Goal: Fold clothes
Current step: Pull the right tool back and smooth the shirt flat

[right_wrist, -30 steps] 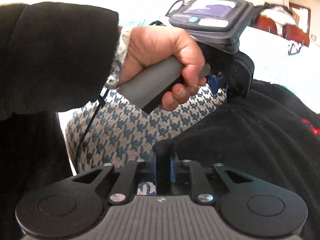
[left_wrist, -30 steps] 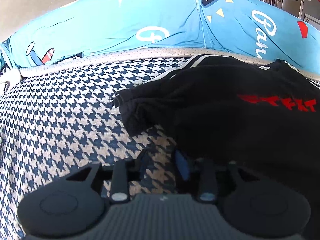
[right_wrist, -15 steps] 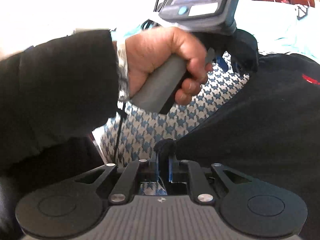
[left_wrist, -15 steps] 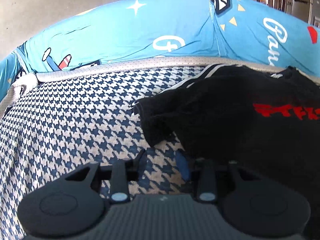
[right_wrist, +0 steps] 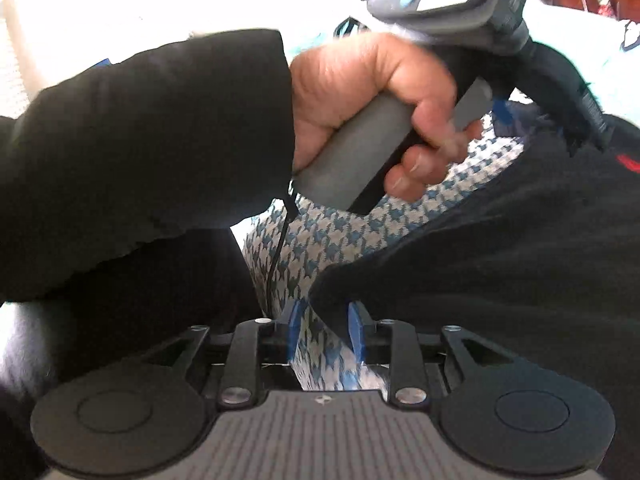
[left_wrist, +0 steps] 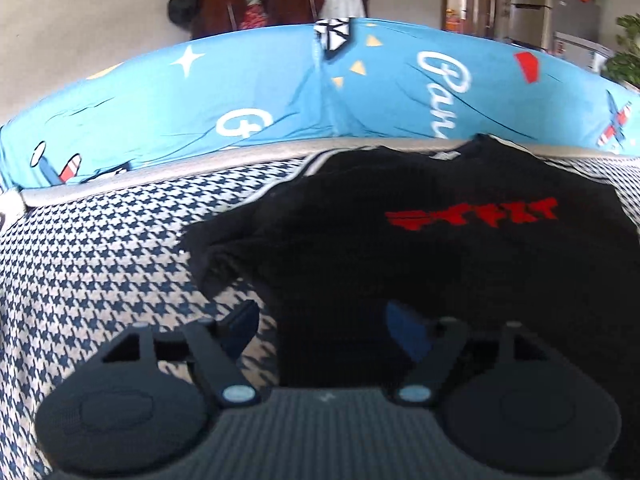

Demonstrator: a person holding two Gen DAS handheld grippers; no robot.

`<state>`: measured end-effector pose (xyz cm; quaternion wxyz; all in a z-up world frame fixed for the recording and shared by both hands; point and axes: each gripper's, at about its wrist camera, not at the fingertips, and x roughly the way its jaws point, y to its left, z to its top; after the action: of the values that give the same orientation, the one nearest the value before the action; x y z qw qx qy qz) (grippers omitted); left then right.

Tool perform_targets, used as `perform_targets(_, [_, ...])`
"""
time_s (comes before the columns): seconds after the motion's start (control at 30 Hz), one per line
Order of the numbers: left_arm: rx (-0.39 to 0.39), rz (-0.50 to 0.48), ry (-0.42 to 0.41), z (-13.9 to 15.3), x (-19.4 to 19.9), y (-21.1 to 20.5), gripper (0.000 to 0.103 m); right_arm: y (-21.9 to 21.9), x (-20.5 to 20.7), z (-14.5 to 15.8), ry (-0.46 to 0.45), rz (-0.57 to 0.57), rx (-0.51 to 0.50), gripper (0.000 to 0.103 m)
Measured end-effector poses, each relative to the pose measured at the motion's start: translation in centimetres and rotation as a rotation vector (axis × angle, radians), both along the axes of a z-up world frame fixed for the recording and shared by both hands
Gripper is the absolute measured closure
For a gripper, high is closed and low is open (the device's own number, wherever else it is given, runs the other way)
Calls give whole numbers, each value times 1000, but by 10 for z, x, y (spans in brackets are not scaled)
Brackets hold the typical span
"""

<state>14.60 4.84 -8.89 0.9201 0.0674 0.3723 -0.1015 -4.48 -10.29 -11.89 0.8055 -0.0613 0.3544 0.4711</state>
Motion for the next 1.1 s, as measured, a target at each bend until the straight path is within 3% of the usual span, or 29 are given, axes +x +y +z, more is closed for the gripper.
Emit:
perform_targets(0.1, [-13, -13, 14, -2, -10, -3, 29, -18, -8, 4, -16, -53, -1, 76])
perform_targets(0.33, [-68, -39, 39, -5, -34, -8, 25, -60, -26, 7, -12, -299, -4, 75])
perform_targets(0.63, [-89, -81, 63, -13, -61, -26, 20, -105, -37, 4, -19, -599, -26, 70])
perform_targets(0.73, [-96, -84, 66, -15, -67, -30, 19, -117, -39, 5, -14, -675, -30, 63])
perform_targets(1.03, [-135, -65, 85, -17, -84, -31, 15, -131, -45, 13, -80, -743, -82, 63])
perform_targets(1.1, [-137, -67, 84, -18, -90, -32, 13, -131, -50, 11, -111, -741, -132, 63])
